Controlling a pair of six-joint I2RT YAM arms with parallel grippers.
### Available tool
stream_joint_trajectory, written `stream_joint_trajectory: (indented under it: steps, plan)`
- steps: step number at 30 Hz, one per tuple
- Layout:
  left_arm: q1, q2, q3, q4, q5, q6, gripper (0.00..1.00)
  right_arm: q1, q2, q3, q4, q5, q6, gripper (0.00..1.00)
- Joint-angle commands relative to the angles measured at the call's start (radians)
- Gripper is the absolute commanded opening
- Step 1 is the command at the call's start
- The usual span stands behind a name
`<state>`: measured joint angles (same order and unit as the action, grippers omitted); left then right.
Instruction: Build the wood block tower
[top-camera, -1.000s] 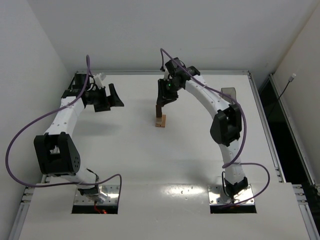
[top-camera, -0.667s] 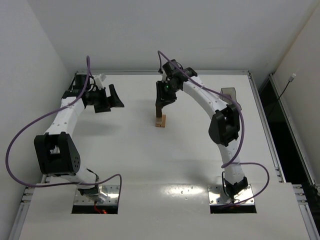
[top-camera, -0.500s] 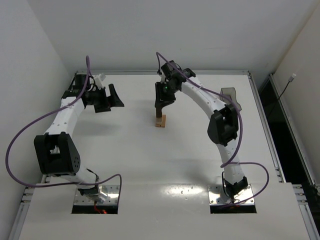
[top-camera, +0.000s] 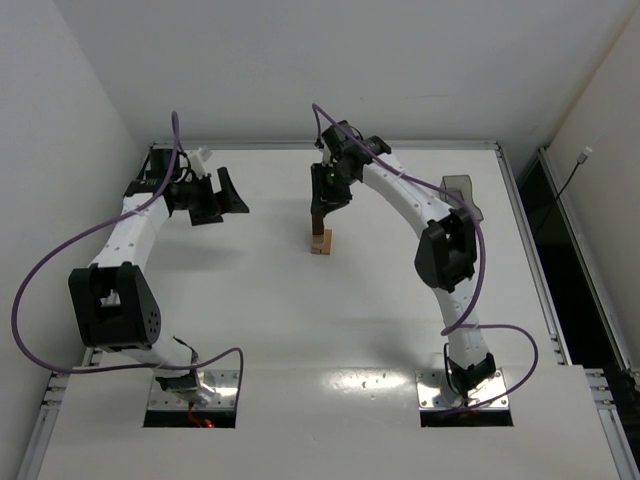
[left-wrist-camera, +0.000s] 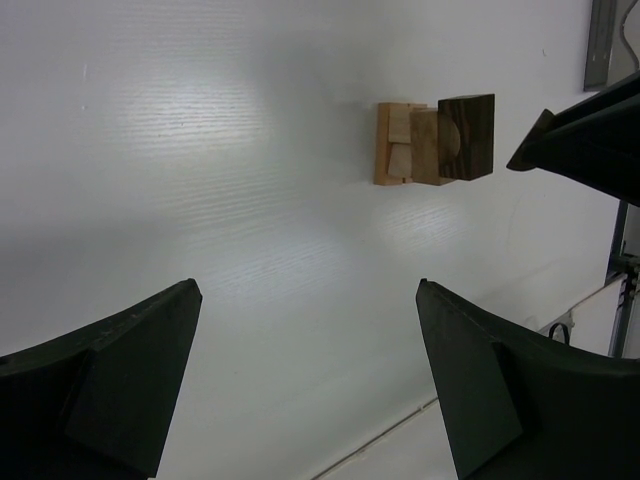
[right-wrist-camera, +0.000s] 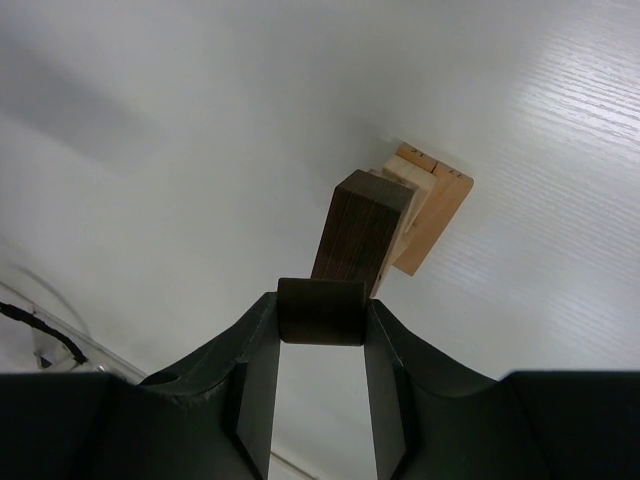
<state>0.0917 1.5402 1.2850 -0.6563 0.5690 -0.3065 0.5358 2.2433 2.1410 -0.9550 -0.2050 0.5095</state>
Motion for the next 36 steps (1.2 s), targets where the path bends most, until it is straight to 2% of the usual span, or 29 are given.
stream_joint_trajectory:
  steps: [1,20,25,31,36]
  plan:
    - [0.009,0.0,-0.004,0.027,0.017,-0.013,0.87,0.01,0.013,0.045,-0.007,0.019,0.003,0.0]
    - [0.019,0.009,-0.013,0.027,0.035,-0.013,0.85,0.02,0.022,0.026,-0.016,0.038,0.003,0.0]
    - [0.019,0.009,-0.013,0.027,0.045,-0.013,0.85,0.02,0.022,0.026,-0.016,0.038,0.003,0.1]
    - [0.019,0.009,-0.013,0.037,0.035,-0.013,0.85,0.02,0.022,0.026,-0.016,0.038,0.003,0.15]
    - [0.019,0.018,-0.013,0.037,0.035,-0.013,0.84,0.02,0.032,0.026,-0.016,0.038,0.003,0.27]
